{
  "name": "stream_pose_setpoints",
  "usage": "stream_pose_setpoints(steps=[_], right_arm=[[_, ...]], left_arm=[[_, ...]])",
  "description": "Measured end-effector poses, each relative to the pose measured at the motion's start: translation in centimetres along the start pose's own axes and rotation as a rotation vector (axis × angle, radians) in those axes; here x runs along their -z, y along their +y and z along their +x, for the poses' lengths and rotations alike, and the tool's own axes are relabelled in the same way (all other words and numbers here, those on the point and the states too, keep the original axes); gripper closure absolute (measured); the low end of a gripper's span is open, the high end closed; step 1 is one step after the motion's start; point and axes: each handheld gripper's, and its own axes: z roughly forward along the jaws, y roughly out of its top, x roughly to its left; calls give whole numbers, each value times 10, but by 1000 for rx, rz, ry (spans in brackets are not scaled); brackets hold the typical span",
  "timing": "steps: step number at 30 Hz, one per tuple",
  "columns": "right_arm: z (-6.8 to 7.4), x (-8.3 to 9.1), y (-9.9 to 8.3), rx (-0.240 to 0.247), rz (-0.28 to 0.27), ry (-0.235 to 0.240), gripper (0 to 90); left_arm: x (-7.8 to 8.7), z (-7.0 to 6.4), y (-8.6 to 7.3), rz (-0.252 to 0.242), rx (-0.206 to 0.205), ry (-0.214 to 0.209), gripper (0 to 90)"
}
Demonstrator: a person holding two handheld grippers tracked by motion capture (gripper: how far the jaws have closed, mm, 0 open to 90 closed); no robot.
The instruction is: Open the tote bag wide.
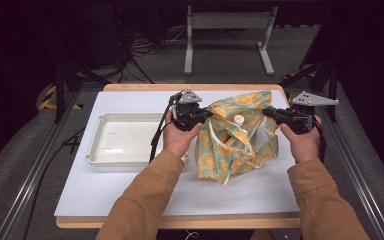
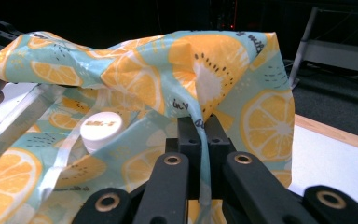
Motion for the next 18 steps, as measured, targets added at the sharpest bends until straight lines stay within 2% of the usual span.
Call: stream_pose_setpoints(steps=[3,5,8,17,18], right_arm=[[-2,-3,-2,-3,8,-3,894],[-4,-5,-3,-2,14,-4,894],[-5,-9,-5,-7,24,-9,894],[-7,-21,-9,-11,60,-27,894],[-7,-23,-9,-14,62,-30,893]], left_arm=[[-3,2,-2,3,-1,-3,872],[-4,3,-3,1,12,-3,873],[-7,5,-6,19,10,1,876],[-14,9,-11,50,31,27,878],[-15,9,-12,60,31,40,878]])
